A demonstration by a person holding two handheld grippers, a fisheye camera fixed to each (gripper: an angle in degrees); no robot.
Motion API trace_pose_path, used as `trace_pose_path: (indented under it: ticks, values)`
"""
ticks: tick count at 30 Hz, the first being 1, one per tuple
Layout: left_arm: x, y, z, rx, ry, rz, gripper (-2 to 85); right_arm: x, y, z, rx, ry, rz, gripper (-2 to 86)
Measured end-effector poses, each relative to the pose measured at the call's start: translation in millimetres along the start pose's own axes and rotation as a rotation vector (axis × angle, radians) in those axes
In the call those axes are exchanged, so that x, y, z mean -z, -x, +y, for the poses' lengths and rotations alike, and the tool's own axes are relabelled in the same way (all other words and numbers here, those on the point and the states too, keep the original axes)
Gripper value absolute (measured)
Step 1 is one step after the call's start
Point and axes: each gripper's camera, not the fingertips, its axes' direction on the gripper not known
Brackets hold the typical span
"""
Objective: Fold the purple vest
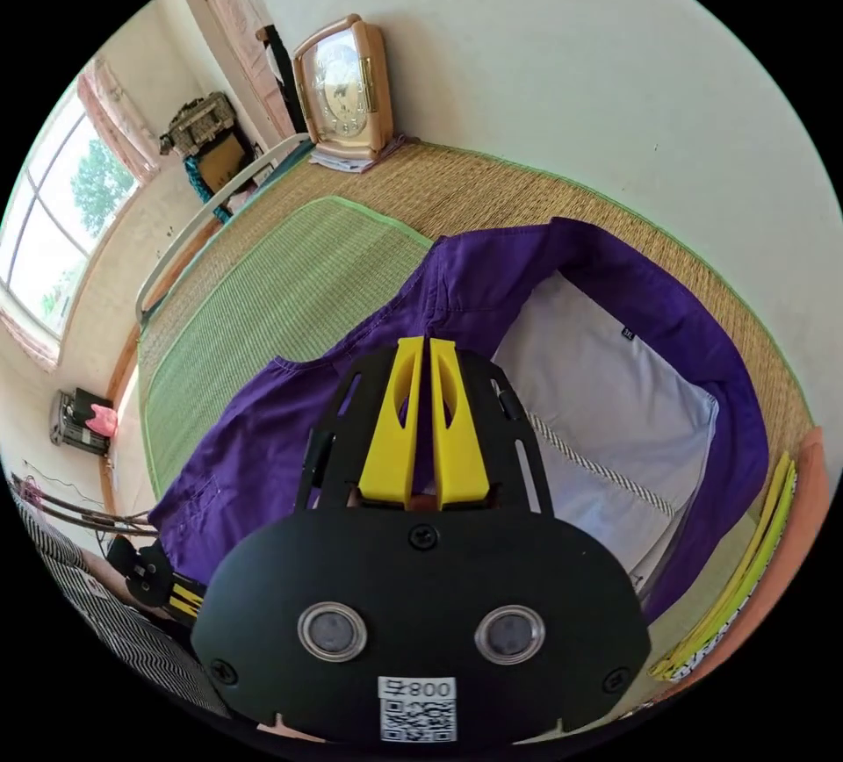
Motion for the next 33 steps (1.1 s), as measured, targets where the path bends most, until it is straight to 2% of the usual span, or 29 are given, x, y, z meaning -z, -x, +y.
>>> trace_pose_path:
  ticks: [5,10,14,18,20,23,29,33]
  values:
    - [-1.7,-7.1,9.4,-0.027,0.001,-0.018,0.1,35.0,-75.5,31.2,-0.169,-0.136,-0.245,0.9]
    - [-10.2,-6.6,18.2,-0.016,0.017,-0.004,0.2,39.2,-154.5,73.5,-0.368,-0.163,-0.324,0.9]
    - [-14.5,-8.7,26.7,-0.009,0.027,-0.006,0.4,38.5,-191.7,98.5,-0.465,-0.154,-0.308,1.3]
    - [-15.7,-13.4,35.7,-0.008,0.034,-0.009,1.7,47.7,-184.0,98.8,-0.394,-0.156,-0.274,2.4]
    - [-15.1,-16.8,39.5,-0.012,0.035,-0.009,3.0,47.0,-173.5,91.7,-0.349,-0.125,-0.193,4.1]
    - [-17.3,-23.6,46.4,-0.017,0.056,-0.017,5.7,35.2,-175.1,82.4,-0.347,-0.074,-0.205,7.3]
    - [-15.3,-37.5,65.6,0.002,0.06,-0.05,6.8,8.4,-178.2,72.8,-0.352,0.049,-0.172,5.8]
    - [-2.4,-54.8,85.0,-0.011,0.035,-0.117,7.1,11.3,-183.7,77.2,-0.377,0.043,-0.183,4.7]
